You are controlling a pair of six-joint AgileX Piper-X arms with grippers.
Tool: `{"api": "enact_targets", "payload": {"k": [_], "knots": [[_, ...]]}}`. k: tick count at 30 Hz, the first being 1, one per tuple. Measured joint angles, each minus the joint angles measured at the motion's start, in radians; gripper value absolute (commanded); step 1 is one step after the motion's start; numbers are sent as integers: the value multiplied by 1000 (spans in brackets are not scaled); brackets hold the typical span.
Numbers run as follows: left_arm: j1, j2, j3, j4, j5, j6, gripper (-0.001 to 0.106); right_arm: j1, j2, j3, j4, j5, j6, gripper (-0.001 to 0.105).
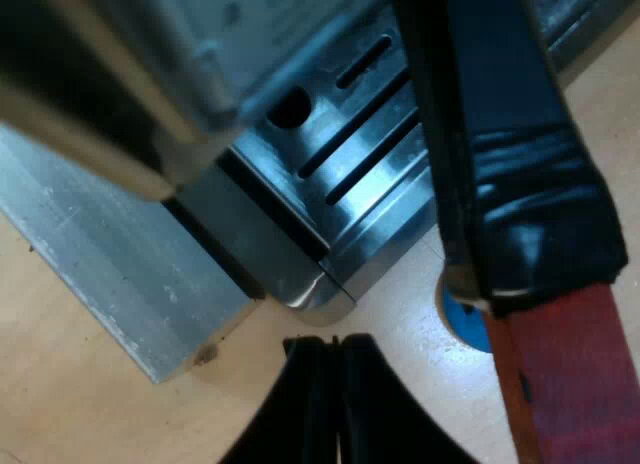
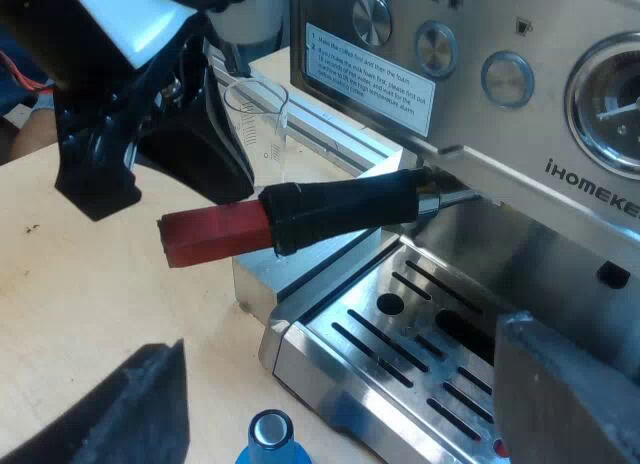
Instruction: Put the handle in the coffee machine
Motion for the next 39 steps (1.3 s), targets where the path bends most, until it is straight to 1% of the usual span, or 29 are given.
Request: {"api": "enact_targets", "payload": {"k": [3,6,8,11,13,15,19,24,28,32,39], "knots": [[-23,0,0,5,-1,-9,1,0,0,0,0,0,0,66],[-64,0,0,21,-1,-21,1,0,0,0,0,0,0,66],[-89,0,0,25,-16,-26,1,0,0,0,0,0,0,66],[-128,0,0,28,-55,-50,1,0,0,0,24,-15,0,66],[-157,0,0,29,-72,-54,1,0,-8,0,71,-23,39,65],[-186,0,-2,33,-86,-66,1,0,-18,0,104,-23,59,64],[-228,-2,-2,36,-112,-75,1,0,-47,0,133,-23,64,63],[-291,-2,-2,36,-137,-79,1,0,-99,0,238,-23,67,63],[-324,-2,-2,36,-157,-79,1,0,-106,0,249,-23,67,63],[-374,-2,-2,37,-180,-81,1,0,-113,0,255,-23,67,63],[-415,-2,-2,29,-186,-81,1,0,-113,0,255,-23,67,63]]}}
